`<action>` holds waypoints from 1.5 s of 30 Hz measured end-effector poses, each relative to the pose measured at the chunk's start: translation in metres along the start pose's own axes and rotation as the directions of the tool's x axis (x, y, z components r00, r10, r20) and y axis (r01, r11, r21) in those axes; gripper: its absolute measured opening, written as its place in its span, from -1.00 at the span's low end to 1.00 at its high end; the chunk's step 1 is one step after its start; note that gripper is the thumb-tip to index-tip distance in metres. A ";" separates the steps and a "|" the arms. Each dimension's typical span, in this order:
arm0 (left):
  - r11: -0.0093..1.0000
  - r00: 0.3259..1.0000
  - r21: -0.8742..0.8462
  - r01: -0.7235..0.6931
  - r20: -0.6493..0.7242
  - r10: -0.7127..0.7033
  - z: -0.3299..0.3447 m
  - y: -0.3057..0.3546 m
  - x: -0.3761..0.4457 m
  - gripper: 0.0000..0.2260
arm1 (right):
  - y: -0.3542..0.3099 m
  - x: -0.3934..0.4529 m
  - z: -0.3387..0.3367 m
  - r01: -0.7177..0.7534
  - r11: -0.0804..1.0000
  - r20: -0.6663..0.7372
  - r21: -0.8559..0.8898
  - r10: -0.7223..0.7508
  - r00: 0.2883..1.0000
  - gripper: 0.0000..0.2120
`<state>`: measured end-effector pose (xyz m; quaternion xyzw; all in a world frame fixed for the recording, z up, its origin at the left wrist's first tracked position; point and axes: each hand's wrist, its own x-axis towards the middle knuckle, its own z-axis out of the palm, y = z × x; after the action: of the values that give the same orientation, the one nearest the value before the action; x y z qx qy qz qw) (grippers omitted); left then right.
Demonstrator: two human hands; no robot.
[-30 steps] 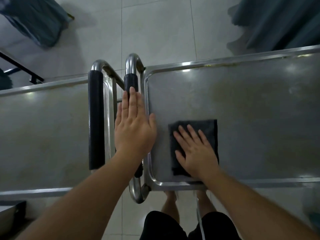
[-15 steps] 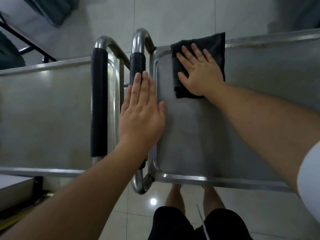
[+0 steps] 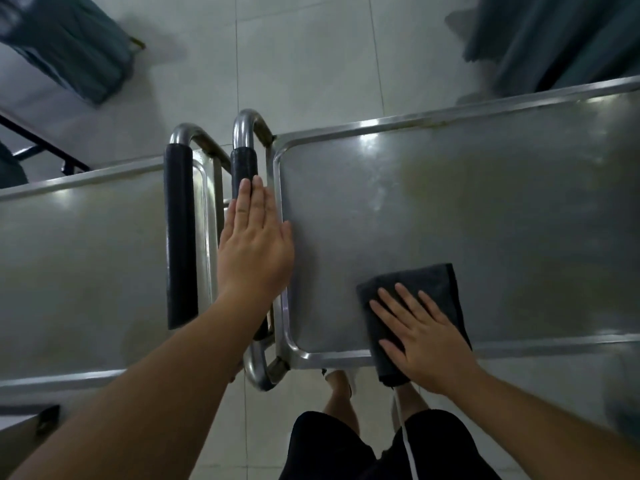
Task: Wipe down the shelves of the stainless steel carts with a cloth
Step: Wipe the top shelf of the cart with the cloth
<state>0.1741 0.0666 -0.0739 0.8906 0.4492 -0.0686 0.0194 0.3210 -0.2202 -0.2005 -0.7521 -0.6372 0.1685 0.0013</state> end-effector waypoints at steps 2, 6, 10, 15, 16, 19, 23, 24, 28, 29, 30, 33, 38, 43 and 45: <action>1.000 1.000 -0.007 0.000 -0.002 0.000 0.000 -0.001 -0.001 -0.40 | 0.014 -0.008 -0.002 0.036 0.999 0.022 -0.029 -0.035 0.999 -0.32; 1.000 0.999 -0.016 -0.005 -0.032 0.005 0.003 -0.002 0.000 -0.42 | 0.041 0.030 -0.016 0.066 0.995 0.017 -0.071 -0.065 0.998 -0.33; 1.000 0.999 -0.024 -0.009 -0.051 0.007 0.005 -0.003 0.000 -0.43 | 0.076 0.114 -0.049 0.014 0.996 -0.020 -0.084 -0.016 1.000 -0.33; 1.000 0.998 -0.016 -0.009 -0.060 0.008 0.007 -0.003 0.000 -0.44 | 0.118 0.216 -0.088 -0.057 0.997 -0.027 -0.054 0.055 0.998 -0.30; 1.000 0.998 -0.014 -0.011 -0.064 0.010 0.007 -0.002 -0.001 -0.44 | 0.127 0.231 -0.094 -0.076 0.996 -0.033 -0.045 0.075 0.997 -0.29; 1.000 0.997 -0.016 -0.010 -0.074 0.009 0.006 -0.001 0.000 -0.45 | 0.146 0.257 -0.102 -0.065 0.997 -0.042 -0.048 0.063 0.997 -0.29; 1.000 0.998 0.005 0.014 -0.061 -0.014 0.006 0.001 0.002 -0.43 | 0.142 0.252 -0.101 -0.077 0.996 -0.049 -0.050 0.074 0.996 -0.29; 1.000 0.998 0.002 0.013 -0.055 -0.013 0.006 0.001 0.002 -0.42 | 0.137 0.243 -0.100 -0.093 0.995 -0.052 -0.045 0.091 0.994 -0.29; 1.000 0.999 -0.019 0.014 -0.034 -0.014 0.005 0.000 0.002 -0.43 | 0.110 0.177 -0.083 -0.072 0.996 -0.049 -0.054 0.069 0.996 -0.31; 1.000 1.000 -0.025 0.015 -0.027 -0.016 0.004 -0.001 0.001 -0.42 | 0.101 0.154 -0.077 -0.062 0.997 -0.045 -0.050 0.060 0.997 -0.32; 0.999 1.000 -0.030 0.017 -0.018 -0.017 0.003 -0.001 0.001 -0.42 | 0.092 0.129 -0.069 -0.059 0.997 -0.033 -0.045 0.058 0.998 -0.32; 0.999 1.000 -0.039 0.020 0.004 -0.019 -0.001 0.000 0.000 -0.41 | 0.073 0.042 -0.038 -0.052 0.998 0.017 -0.044 0.053 0.998 -0.34; 0.997 1.000 -0.074 0.019 0.017 -0.018 -0.004 0.002 -0.001 -0.40 | 0.079 -0.051 -0.012 0.067 0.996 0.084 -0.054 -0.062 0.995 -0.34; 0.997 1.000 -0.073 0.015 0.006 -0.014 -0.003 0.000 -0.002 -0.40 | 0.126 0.003 -0.034 0.102 0.992 0.023 -0.079 -0.101 0.995 -0.33; 0.997 1.000 -0.076 0.017 0.001 -0.017 -0.002 0.000 -0.002 -0.41 | 0.151 0.043 -0.050 0.052 0.995 -0.011 -0.087 -0.053 0.999 -0.33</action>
<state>0.1726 0.0651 -0.0720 0.8854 0.4590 -0.0516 0.0525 0.4840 -0.1968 -0.1967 -0.7355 -0.6634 0.1357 -0.0226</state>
